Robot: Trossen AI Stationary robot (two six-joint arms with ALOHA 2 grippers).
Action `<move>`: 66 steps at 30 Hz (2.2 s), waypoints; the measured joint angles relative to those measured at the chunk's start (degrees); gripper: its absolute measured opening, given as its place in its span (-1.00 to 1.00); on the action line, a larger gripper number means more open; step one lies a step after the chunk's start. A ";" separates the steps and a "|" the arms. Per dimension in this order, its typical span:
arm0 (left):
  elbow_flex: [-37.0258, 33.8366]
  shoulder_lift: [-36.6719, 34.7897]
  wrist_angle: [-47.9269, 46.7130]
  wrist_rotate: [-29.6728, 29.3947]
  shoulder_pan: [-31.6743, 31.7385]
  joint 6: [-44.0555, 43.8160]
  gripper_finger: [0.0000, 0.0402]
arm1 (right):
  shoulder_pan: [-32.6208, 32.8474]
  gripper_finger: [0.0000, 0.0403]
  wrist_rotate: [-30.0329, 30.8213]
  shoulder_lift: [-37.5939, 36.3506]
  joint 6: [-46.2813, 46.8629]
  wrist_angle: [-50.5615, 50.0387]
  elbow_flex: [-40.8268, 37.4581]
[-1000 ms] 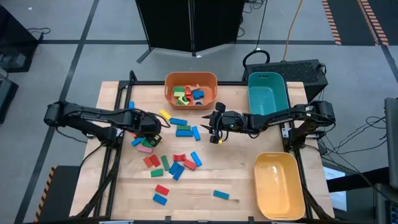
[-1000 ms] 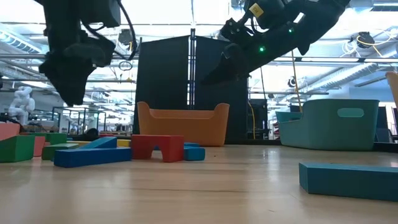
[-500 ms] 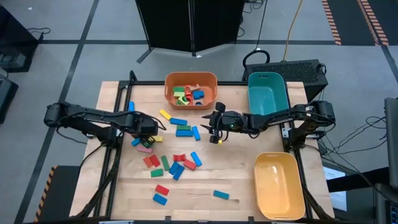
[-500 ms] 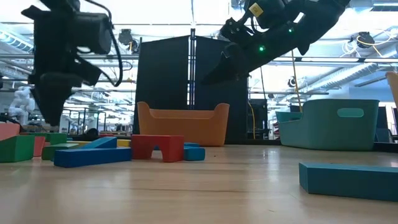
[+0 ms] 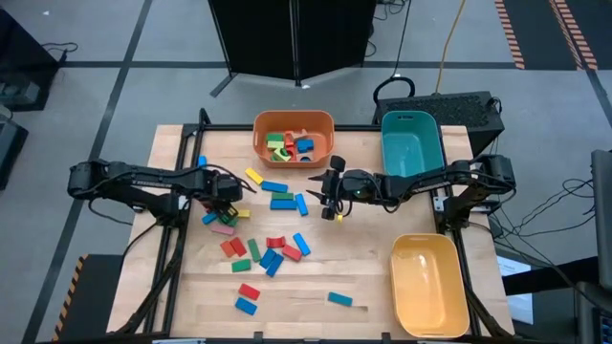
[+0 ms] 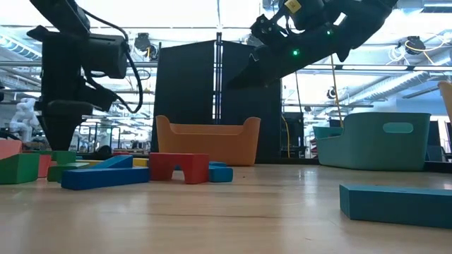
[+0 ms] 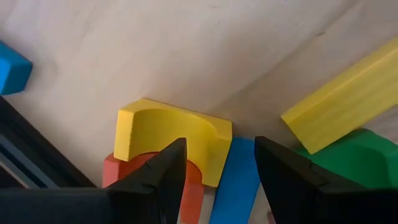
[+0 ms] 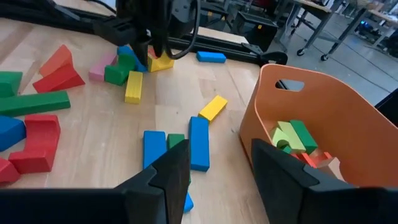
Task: Sort blocks by size
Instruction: Put the yellow arch block into the orange bin
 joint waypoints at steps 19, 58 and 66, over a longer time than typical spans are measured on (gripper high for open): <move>-0.13 -0.02 0.78 -1.35 0.03 -1.62 -0.92 | -0.61 -0.22 0.02 0.00 -5.99 4.21 0.00; 26.76 4.53 19.18 4.32 12.49 22.12 -0.93 | -1.40 -0.22 0.04 0.01 -12.18 7.32 0.02; 35.29 16.74 20.33 7.42 18.64 30.16 -0.93 | -1.40 -0.22 0.04 0.02 -12.63 7.32 0.04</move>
